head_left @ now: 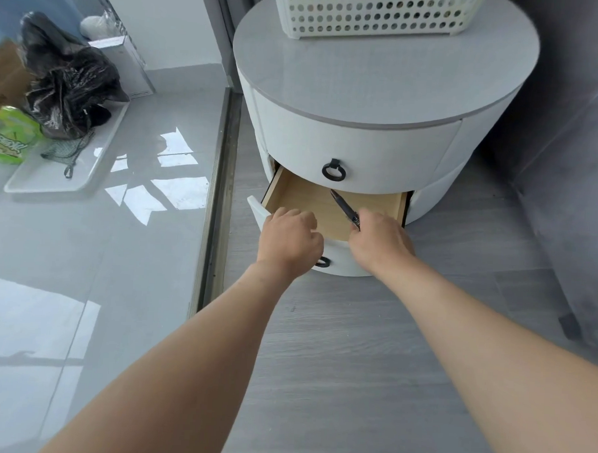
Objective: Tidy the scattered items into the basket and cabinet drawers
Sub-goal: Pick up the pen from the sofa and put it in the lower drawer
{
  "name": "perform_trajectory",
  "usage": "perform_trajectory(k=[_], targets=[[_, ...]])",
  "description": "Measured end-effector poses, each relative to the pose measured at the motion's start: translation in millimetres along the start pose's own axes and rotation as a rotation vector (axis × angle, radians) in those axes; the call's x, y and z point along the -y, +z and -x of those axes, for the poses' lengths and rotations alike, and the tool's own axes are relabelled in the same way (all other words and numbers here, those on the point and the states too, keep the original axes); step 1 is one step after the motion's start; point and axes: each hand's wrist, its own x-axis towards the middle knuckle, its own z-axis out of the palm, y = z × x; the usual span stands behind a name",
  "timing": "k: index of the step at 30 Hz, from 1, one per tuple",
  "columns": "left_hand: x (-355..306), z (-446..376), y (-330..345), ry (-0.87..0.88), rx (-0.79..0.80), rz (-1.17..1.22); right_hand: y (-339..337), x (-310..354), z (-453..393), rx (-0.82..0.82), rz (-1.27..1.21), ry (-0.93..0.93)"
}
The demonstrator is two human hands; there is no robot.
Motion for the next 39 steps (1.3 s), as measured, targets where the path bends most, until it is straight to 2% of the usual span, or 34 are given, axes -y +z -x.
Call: perform_trajectory(k=[3,5,7,10,14,17,20,24,27,30,33,39], targets=[[-11.2,3.3,-7.8,-0.138,-0.074,0.506,-4.6,7.9,-11.7,0.064,0.018,-0.037],[-22.8,2.0,-14.3,-0.28,-0.032,0.789,-6.6,17.0,-18.2,0.133,0.069,-0.088],[-26.1,-4.8,-12.3,-0.371,0.005,0.845,-5.0,28.4,-24.1,0.202,0.024,-0.149],[-20.0,-16.5,-10.3,-0.563,-0.048,0.965,1.5,39.8,-33.3,0.244,-0.118,-0.159],[-9.3,-29.5,-15.0,-0.776,-0.022,1.194,7.2,43.9,-40.5,0.196,-0.046,-0.175],[1.2,-43.6,-13.2,-0.832,-0.012,1.211,4.2,48.3,-46.0,0.114,-0.076,-0.18],[13.8,-60.3,-12.0,-0.831,0.017,1.124,8.1,52.7,-59.9,0.162,-0.102,-0.176],[30.8,-64.1,-19.4,-0.594,-0.087,0.536,28.0,54.4,-75.9,0.32,0.057,-0.12],[39.0,-54.7,-20.3,-0.437,-0.171,0.317,44.1,64.7,-88.4,0.366,0.09,-0.013],[49.1,-49.2,-12.4,-0.385,-0.222,0.322,62.9,70.9,-103.5,0.392,-0.062,0.125],[72.1,-46.7,-12.3,-0.409,-0.275,0.381,79.5,66.2,-111.9,0.45,-0.472,0.274],[86.2,-39.3,-3.1,-0.4,-0.125,0.588,93.5,61.0,-117.3,0.409,-0.843,0.548]])
